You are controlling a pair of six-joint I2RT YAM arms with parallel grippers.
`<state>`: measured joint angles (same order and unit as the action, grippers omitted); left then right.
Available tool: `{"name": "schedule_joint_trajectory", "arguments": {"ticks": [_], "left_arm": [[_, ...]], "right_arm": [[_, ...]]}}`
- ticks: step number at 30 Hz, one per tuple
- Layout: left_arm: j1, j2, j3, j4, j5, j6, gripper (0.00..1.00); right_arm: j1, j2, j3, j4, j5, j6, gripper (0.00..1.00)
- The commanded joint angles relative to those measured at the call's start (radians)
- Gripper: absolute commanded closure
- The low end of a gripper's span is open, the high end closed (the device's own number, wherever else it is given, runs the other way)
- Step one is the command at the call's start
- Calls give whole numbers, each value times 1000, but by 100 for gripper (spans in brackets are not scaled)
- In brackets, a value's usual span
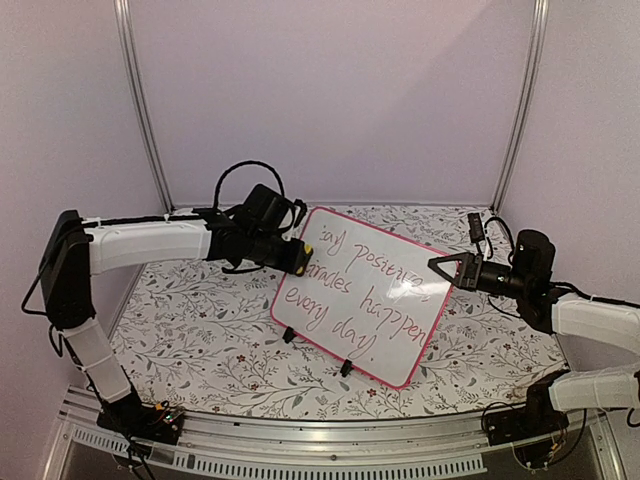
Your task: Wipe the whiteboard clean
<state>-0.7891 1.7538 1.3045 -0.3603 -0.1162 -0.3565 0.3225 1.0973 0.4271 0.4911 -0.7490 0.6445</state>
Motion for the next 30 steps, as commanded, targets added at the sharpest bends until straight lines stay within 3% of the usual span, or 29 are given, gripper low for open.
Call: {"name": "schedule_joint_trajectory", "arguments": {"ticks": [1,20,30], "left_arm": [[-14,14,-38,-42,-10,2,100],[-11,140,311,-51,-22,113,100],[3,113,335,-34,-51,121,100]], "right_arm": [[27,7,15,24,-67,-62,100],[32,5,9,23,-66,-65,100],[34,9,10,22,-67,-66,100]]}}
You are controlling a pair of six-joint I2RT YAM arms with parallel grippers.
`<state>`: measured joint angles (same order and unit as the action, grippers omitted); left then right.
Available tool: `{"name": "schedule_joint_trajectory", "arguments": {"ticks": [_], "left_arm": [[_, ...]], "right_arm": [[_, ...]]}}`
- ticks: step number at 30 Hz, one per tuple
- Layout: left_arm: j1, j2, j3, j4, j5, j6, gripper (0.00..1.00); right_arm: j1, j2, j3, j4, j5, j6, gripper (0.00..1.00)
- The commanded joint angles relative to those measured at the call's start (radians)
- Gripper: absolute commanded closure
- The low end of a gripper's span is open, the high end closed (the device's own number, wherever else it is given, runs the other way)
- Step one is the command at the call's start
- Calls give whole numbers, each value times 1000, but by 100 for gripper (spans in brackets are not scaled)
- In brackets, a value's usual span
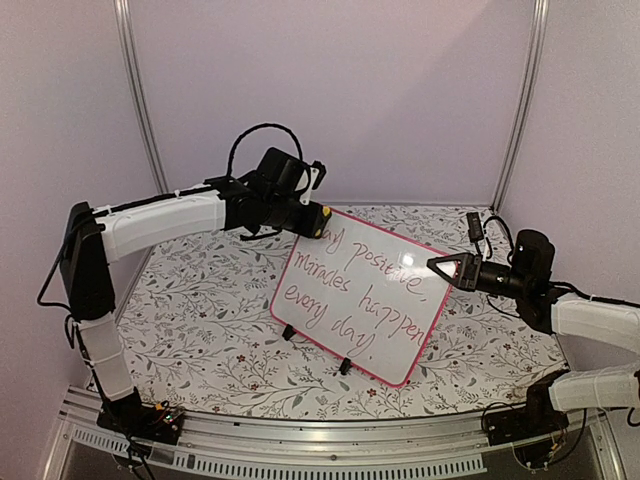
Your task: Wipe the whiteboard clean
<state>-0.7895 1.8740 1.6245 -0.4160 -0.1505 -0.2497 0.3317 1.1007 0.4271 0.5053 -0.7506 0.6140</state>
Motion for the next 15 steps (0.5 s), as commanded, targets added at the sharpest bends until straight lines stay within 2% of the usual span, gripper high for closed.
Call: {"name": "schedule_joint_trajectory", "arguments": {"ticks": [1,15], "left_arm": [[3,-7,7,22,-11,12,100],[-14,-61,-253,26,31,-41,100]], "right_arm": [[26,5,11,8,-66,-36,100],[26,11,13,9,-67,-36,100]]}}
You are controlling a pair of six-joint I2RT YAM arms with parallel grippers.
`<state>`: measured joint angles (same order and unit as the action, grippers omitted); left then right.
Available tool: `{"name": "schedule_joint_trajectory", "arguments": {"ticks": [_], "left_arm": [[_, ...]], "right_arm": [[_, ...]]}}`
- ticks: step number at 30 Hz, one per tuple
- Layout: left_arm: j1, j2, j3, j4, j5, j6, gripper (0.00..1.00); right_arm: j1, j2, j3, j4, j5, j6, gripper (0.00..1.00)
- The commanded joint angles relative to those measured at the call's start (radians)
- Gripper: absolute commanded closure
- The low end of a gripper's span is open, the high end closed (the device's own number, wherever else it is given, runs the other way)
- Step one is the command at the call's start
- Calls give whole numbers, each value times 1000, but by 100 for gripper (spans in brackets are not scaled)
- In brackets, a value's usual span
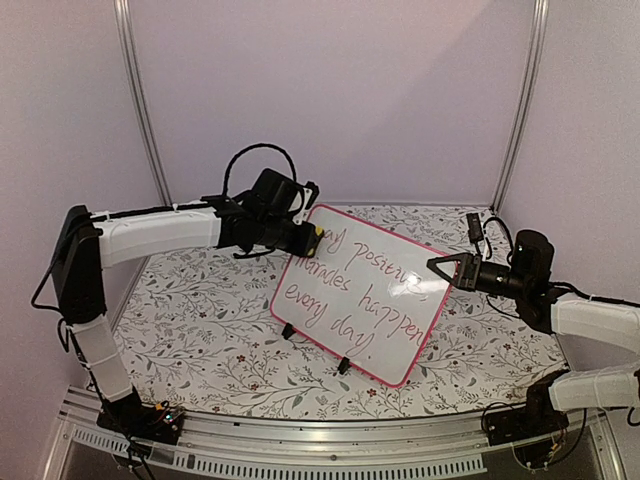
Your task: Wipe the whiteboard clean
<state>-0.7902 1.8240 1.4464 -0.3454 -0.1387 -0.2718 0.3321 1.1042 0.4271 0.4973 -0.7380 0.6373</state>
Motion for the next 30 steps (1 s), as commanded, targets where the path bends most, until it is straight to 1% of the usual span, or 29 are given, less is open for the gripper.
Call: {"name": "schedule_joint_trajectory", "arguments": {"ticks": [1,6,10,18,26,30], "left_arm": [[-13,-20,-91,-42,20,-20,100],[-12,-67,-165,-21,31,-18,100],[-13,-78,-172,0,34,-18,100],[-14,-34,-64,1,68,1,100],[-14,33,83,-27,45,36,100],[-15,36,100,-17,36,45,100]], "right_arm": [[27,8,13,17,-80,-60,100],[27,6,13,17,-80,-60,100],[29,6,14,17,-81,-59,100],[30,7,16,17,-81,-58,100],[32,9,18,14,-81,-59,100],[32,12,18,14,-80,-60,100]]}}
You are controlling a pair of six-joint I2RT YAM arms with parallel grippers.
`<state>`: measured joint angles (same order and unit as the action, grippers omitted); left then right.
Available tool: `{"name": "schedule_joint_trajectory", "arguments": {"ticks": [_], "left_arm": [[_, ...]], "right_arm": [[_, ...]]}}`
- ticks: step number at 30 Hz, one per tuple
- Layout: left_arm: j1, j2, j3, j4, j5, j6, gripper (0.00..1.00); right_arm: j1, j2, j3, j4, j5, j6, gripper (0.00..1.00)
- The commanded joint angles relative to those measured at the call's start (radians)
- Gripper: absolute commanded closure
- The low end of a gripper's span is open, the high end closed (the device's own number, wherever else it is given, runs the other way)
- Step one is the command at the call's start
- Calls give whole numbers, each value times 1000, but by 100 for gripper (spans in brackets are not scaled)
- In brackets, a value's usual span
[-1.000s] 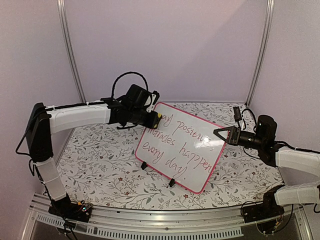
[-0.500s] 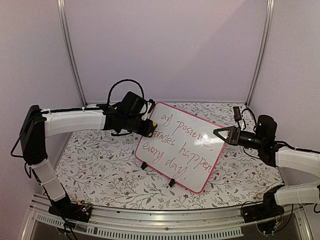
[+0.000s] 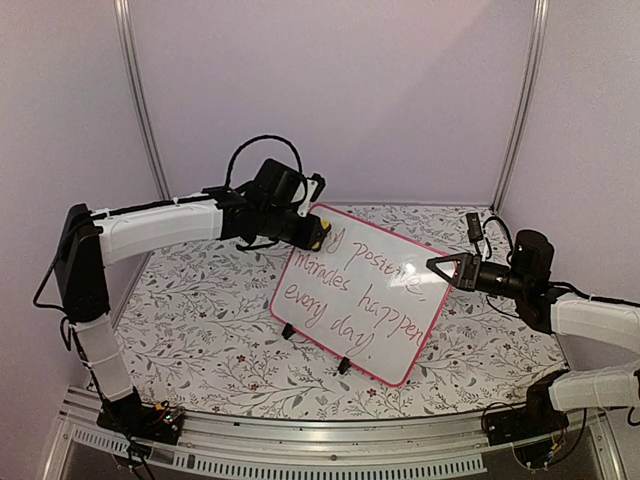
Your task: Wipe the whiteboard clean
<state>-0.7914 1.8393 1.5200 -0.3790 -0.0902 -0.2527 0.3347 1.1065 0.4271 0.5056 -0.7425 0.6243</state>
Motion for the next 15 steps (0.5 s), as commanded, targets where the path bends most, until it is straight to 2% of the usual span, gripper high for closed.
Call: {"name": "schedule_joint_trajectory", "arguments": {"ticks": [1,9,15], "left_arm": [[-14,19,19,23,-14,28,100],[-23,-6,-86,66,-33,46,100],[-43,4,-59,10,-20,108,100]], "right_arm": [[29,10,18,5,-75,-47,100],[30,17,15,2,-71,-51,100],[30,21,14,1,-66,-57,100]]}}
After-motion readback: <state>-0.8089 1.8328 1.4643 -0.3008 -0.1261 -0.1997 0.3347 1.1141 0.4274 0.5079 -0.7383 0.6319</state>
